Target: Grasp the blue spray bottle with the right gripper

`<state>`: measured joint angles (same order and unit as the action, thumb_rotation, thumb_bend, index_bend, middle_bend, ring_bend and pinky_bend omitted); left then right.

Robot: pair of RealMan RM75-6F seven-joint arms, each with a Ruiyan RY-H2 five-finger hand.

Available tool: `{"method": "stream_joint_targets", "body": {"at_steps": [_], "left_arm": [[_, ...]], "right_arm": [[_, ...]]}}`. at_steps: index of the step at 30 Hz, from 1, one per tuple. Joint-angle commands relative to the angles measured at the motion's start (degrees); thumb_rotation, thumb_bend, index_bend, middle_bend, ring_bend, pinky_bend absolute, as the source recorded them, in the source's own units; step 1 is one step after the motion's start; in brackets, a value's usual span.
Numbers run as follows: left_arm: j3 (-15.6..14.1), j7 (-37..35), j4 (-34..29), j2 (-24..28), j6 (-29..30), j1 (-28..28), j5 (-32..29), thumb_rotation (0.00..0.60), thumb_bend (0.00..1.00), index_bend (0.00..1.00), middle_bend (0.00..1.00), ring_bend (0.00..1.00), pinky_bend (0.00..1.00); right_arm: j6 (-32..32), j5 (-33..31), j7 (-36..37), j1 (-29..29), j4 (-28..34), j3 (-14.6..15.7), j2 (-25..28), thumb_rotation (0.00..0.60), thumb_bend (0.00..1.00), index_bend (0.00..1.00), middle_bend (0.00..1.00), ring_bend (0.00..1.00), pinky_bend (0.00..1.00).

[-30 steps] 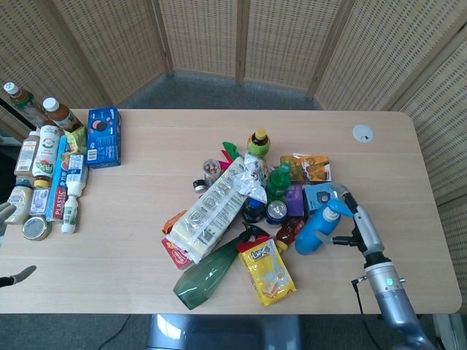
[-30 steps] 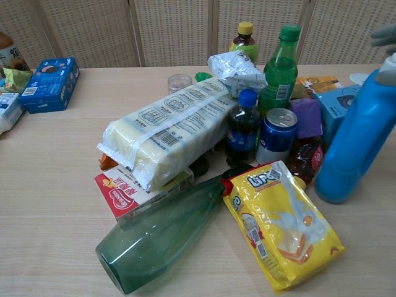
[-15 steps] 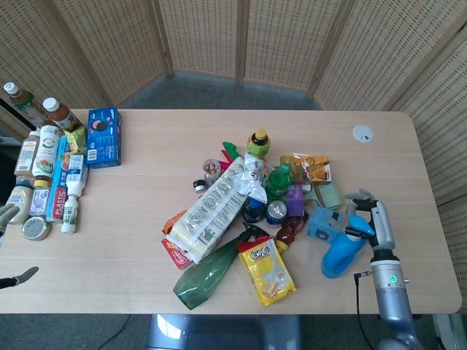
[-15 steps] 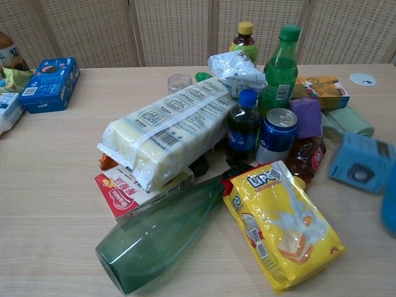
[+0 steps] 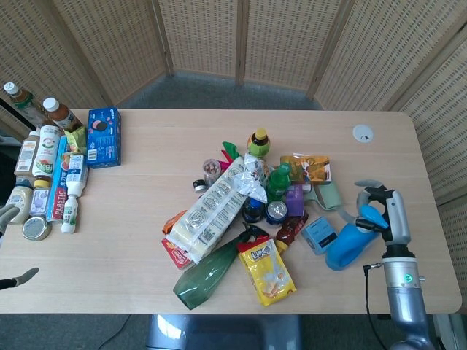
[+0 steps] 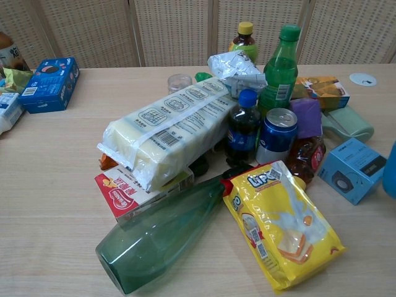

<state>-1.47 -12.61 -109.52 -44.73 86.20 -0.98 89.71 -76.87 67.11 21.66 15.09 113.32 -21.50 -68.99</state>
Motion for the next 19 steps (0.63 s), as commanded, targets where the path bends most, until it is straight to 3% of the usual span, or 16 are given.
{"method": "stream_joint_targets", "body": {"at_steps": [1,13,19], "left_arm": [[-0.01,-0.31,-0.01,0.18,0.22,0.09,0.13,0.6,0.0,0.08,0.0,0.0,0.0],[-0.32,-1.08,-0.08,0.63,0.49,0.3,0.81,0.6,0.0,0.08,0.0,0.0,0.0],[-0.44,-0.91,-0.04,0.49,0.26,0.19,1.09,0.6,0.0,0.08,0.0,0.0,0.0]], "right_arm": [[-1.33,-0.51,-2.03,0.11,4.25,-2.88,3.42,0.6,0.0,0.83,0.85,0.32,0.59],[-3.11,-6.68,-4.96,1.08,16.9,-13.18,15.13,0.6,0.0,0.83,0.84,0.32,0.59],[-4.08,-9.74,-3.67,0.33,19.69,-16.15,19.42,0.6,0.0,0.83,0.84,0.32,0.59]]}}
